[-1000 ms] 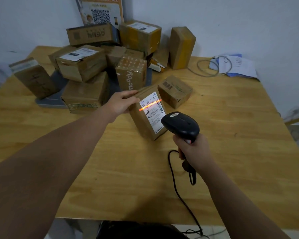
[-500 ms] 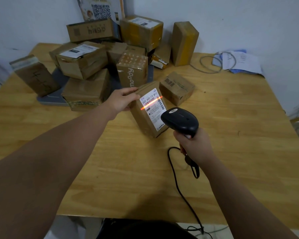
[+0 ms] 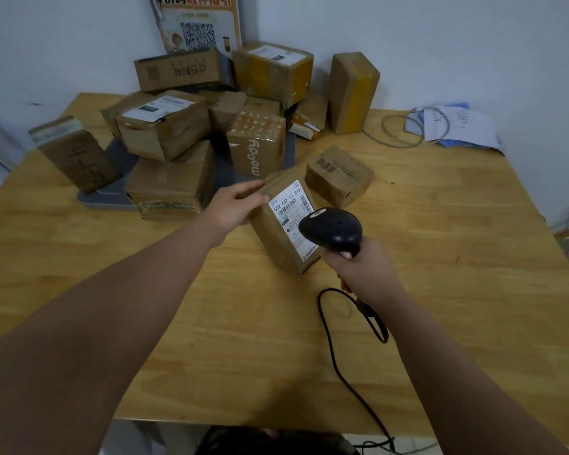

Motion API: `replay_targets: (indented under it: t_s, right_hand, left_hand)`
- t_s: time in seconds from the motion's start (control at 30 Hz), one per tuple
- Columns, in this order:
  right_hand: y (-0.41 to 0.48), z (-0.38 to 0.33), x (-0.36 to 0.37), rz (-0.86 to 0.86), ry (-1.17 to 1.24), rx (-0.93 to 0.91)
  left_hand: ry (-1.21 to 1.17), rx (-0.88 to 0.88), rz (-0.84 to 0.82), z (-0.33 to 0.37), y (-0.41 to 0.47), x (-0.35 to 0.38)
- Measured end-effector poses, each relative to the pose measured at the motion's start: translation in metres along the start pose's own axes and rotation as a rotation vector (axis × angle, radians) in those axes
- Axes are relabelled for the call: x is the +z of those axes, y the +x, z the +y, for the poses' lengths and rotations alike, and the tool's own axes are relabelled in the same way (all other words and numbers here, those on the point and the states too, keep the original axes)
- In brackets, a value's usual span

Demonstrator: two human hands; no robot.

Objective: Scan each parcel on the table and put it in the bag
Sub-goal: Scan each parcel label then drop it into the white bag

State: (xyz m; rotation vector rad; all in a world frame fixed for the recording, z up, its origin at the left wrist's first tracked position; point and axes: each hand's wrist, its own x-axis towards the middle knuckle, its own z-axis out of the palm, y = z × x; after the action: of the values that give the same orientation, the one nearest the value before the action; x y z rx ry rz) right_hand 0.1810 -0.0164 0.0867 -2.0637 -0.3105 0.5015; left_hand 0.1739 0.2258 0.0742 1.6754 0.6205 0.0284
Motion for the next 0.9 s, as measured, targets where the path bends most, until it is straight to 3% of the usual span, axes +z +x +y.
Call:
replay_targets:
  t_s: [0.13,0.37,0.47,0.57,0.67,0.73,0.9]
  right_hand:
    - [-0.019,-0.021,0.007,0.022,0.035,0.03]
    - [-0.086,-0.055,0.027,-0.296,0.012,0.371]
    - [-0.122,-0.054,0.041,-0.319,0.238,0.399]
    - [-0.143,-0.048,0.055,-0.102,0.584,0.276]
    - [-0.147,-0.034,0.062,0.205,0.657,0.117]
    - [-0.148,-0.019,0.063,0.212,0.709,0.129]
    - [-0.163,0.005,0.078,0.029,0.915,0.25]
  left_hand:
    - [-0.013,0.039,0.026,-0.002,-0.027,-0.015]
    - [0.081,0.053,0.065,-0.021,-0.092,-0.058]
    - [0.04,0.05,0.047,-0.033,-0.118,-0.062]
    - [-0.015,0.058,0.04,-0.041,-0.137,-0.06]
    - [-0.095,0.053,0.027,-0.039,-0.151,-0.06]
    - [-0.132,0.066,0.009,-0.036,-0.158,-0.059]
    - [-0.272,0.108,-0.013,-0.028,-0.171,-0.051]
